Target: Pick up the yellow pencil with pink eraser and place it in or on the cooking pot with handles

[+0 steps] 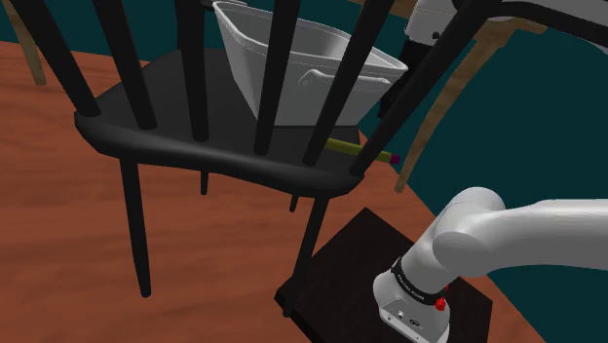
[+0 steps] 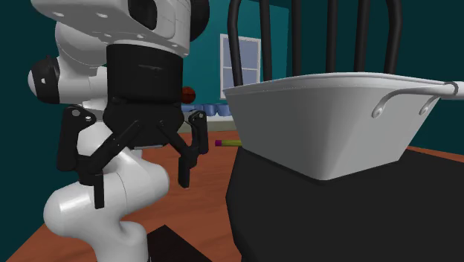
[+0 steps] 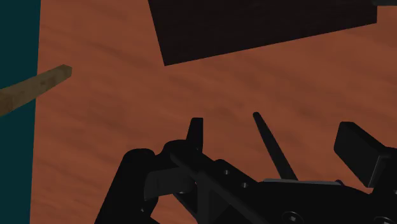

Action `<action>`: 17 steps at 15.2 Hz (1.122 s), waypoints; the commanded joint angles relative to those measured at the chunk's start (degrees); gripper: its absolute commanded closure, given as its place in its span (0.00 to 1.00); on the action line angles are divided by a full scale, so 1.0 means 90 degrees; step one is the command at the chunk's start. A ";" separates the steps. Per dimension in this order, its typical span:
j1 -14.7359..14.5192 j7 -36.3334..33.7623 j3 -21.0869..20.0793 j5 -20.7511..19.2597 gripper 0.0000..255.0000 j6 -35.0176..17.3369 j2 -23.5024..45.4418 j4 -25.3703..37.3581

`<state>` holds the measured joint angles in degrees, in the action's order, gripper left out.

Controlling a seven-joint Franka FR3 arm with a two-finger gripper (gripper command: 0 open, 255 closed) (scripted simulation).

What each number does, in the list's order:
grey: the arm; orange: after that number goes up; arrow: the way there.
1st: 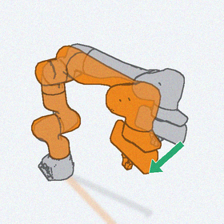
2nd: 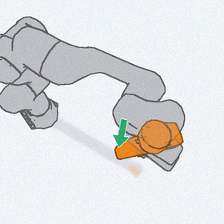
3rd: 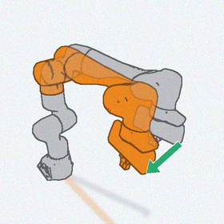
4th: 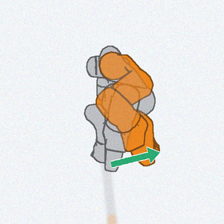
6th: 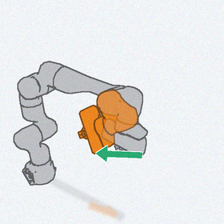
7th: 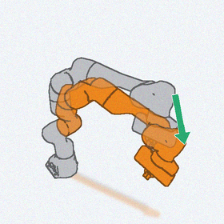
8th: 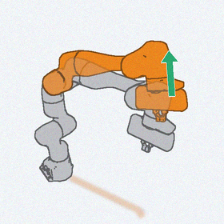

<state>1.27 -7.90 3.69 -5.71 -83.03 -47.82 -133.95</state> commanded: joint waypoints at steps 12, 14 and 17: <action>-0.1533 0.0462 -0.0725 0.1109 0.00 0.0823 -0.0141 0.0440; -0.1930 0.0459 -0.0781 0.1272 0.00 0.0963 -0.0146 0.0554; -0.2678 0.0357 -0.0785 0.1467 0.00 0.1146 -0.0132 0.0740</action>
<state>-20.35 -4.51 -3.29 -3.30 -74.04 -48.84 -128.50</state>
